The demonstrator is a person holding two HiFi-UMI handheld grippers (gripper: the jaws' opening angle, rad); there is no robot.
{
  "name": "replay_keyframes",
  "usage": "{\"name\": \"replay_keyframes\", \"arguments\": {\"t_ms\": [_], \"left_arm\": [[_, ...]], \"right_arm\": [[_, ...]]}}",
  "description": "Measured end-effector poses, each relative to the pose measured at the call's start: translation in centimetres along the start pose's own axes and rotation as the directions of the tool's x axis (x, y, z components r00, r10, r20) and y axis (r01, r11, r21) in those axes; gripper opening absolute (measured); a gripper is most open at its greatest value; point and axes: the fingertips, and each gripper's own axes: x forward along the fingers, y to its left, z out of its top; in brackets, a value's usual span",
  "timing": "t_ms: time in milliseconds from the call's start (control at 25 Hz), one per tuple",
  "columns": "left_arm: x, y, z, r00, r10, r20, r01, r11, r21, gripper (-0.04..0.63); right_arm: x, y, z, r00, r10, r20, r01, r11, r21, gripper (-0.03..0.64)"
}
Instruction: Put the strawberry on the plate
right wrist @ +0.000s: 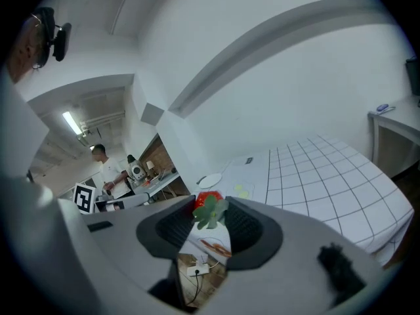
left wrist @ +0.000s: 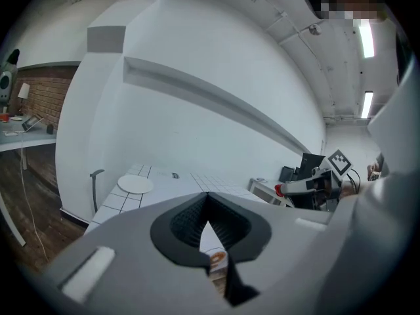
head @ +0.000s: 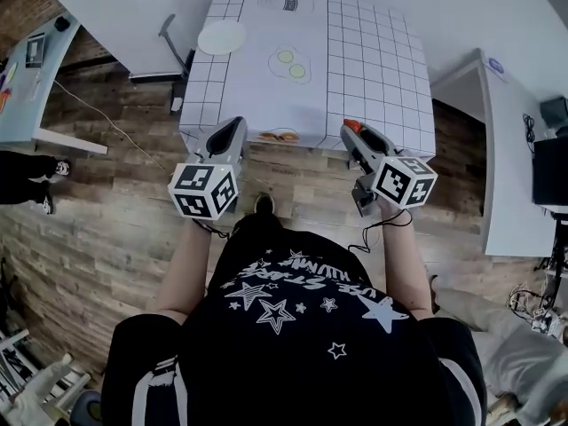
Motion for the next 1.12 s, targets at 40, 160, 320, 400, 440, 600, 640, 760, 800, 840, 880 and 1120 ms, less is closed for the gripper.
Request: {"name": "replay_keyframes", "arguments": {"t_ms": [40, 160, 320, 400, 440, 600, 640, 760, 800, 840, 880, 1120], "left_arm": [[0.4, 0.9, 0.3, 1.0, -0.003, 0.0, 0.003, 1.0, 0.005, 0.008], [1.3, 4.3, 1.3, 1.0, 0.015, 0.005, -0.015, 1.0, 0.011, 0.008], [2.1, 9.0, 2.8, 0.999, 0.05, 0.016, -0.05, 0.999, -0.002, 0.008], [2.5, 10.2, 2.8, 0.998, 0.058, 0.011, -0.058, 0.998, -0.007, 0.008], [2.6, 10.4, 2.7, 0.998, 0.057, 0.007, -0.057, 0.998, -0.011, 0.008], [3.7, 9.8, 2.2, 1.0, 0.028, -0.001, -0.028, 1.0, -0.005, 0.008], [4.0, 9.6, 2.2, 1.0, 0.021, -0.002, -0.021, 1.0, -0.001, 0.008], [4.6, 9.0, 2.2, 1.0, 0.015, -0.003, -0.015, 1.0, -0.004, 0.008], [4.7, 8.9, 2.2, 1.0, 0.018, -0.002, -0.018, 1.0, -0.003, 0.008], [4.7, 9.0, 2.4, 1.0, 0.023, 0.001, -0.023, 1.0, 0.0, 0.008], [4.9, 9.1, 2.7, 1.0, 0.03, 0.004, -0.03, 1.0, 0.004, 0.008], [6.1, 11.6, 3.3, 0.995, 0.104, -0.004, -0.104, 0.995, -0.013, 0.008]], "right_arm": [[1.1, 0.0, 0.6, 1.0, -0.005, 0.001, 0.005, 1.0, -0.002, 0.149], [4.1, 0.1, 2.4, 1.0, -0.015, 0.007, 0.015, 1.0, -0.007, 0.149], [7.0, 0.4, 3.8, 0.999, -0.026, 0.023, 0.026, 1.0, -0.005, 0.149], [7.7, 0.5, 3.6, 1.0, -0.026, 0.012, 0.026, 1.0, -0.007, 0.149], [7.8, 0.4, 3.4, 1.0, -0.028, 0.001, 0.028, 1.0, -0.011, 0.149], [8.2, -0.5, 3.5, 0.999, -0.049, -0.009, 0.048, 0.999, -0.015, 0.149], [8.4, -0.8, 3.7, 0.999, -0.053, -0.004, 0.053, 0.999, -0.011, 0.149], [9.1, -1.3, 4.0, 0.999, -0.047, -0.009, 0.047, 0.999, -0.011, 0.149], [9.5, -1.4, 4.1, 0.999, -0.039, -0.013, 0.039, 0.999, -0.013, 0.149], [10.0, -1.5, 4.3, 0.999, -0.029, -0.014, 0.029, 0.999, -0.014, 0.149], [10.7, -1.7, 4.6, 1.0, -0.019, -0.014, 0.019, 1.0, -0.015, 0.149], [15.8, -1.9, 6.5, 0.997, 0.066, -0.046, -0.068, 0.997, -0.047, 0.149]]}}
